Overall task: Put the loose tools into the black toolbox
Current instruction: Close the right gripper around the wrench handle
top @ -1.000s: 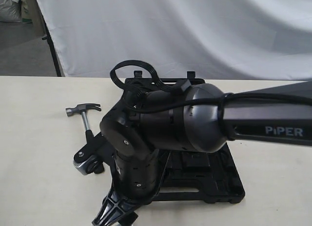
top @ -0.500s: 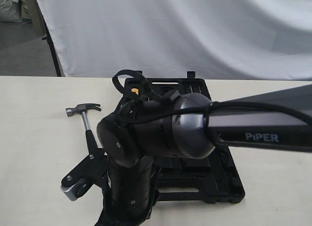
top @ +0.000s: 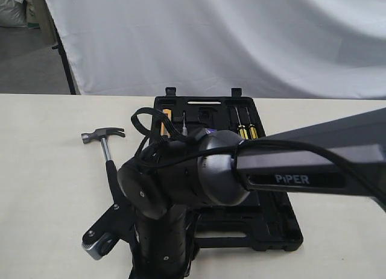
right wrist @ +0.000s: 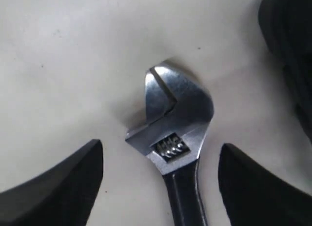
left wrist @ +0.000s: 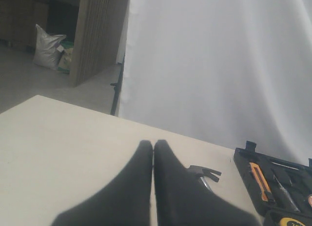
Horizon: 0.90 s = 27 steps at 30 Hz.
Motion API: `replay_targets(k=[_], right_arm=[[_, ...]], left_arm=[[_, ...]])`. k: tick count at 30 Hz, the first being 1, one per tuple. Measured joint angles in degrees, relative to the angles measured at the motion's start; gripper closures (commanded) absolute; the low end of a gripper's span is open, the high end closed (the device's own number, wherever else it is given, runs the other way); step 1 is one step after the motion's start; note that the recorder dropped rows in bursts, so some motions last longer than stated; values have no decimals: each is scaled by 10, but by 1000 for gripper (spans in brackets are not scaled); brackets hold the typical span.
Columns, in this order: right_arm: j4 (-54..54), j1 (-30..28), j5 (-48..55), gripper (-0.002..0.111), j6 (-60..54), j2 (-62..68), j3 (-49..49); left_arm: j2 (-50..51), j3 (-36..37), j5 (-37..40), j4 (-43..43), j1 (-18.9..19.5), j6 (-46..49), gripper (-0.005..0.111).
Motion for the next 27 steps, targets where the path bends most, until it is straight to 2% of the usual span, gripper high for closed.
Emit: replay_targets(k=[15,18,25,27], right_arm=[[-31,0,-10,46,0,32,-3],[-31,0,-10,59,0,32,-3],[-36,0,-14,109,-5,32,-3],[-36,0,-20,109,-6,32,-3]], left_arm=[[0,0,0,0,0,0,106],[0,0,0,0,0,0,106],[0,0,0,0,0,0,106],[0,0,0,0,0,0,106]])
